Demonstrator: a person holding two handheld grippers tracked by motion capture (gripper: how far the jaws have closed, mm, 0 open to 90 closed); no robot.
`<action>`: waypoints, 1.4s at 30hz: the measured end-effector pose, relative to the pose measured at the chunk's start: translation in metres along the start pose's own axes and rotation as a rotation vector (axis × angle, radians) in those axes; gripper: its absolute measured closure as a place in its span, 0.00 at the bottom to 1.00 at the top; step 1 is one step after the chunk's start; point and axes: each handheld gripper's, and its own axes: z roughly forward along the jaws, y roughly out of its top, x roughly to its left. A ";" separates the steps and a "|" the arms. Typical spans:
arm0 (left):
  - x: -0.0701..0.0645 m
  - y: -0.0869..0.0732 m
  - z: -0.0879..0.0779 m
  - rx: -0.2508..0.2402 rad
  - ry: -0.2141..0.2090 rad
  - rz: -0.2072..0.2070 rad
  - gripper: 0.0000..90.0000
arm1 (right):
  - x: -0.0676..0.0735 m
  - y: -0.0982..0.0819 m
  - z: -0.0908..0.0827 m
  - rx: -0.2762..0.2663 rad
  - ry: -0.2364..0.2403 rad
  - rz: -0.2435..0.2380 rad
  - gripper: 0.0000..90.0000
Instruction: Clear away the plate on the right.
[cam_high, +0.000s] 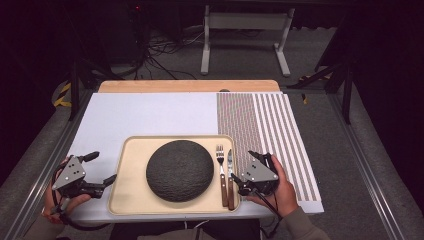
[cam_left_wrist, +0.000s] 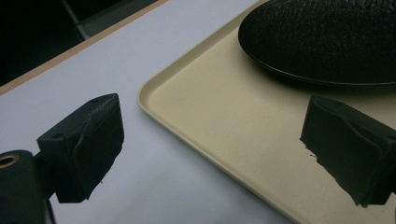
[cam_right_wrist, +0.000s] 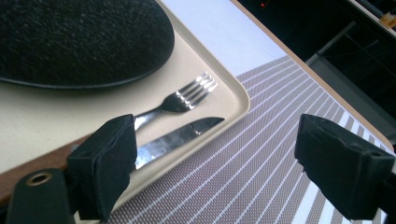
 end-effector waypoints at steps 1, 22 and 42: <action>0.000 0.000 0.000 -0.002 0.001 -0.003 0.07 | -0.001 -0.001 0.000 0.003 -0.005 0.003 0.15; -0.003 0.002 -0.001 -0.008 0.003 0.003 0.07 | -0.028 -0.056 -0.008 -0.014 -0.031 0.226 0.09; -0.003 0.001 -0.002 -0.008 0.003 0.007 0.07 | -0.019 -0.041 -0.009 -0.032 -0.047 0.184 0.09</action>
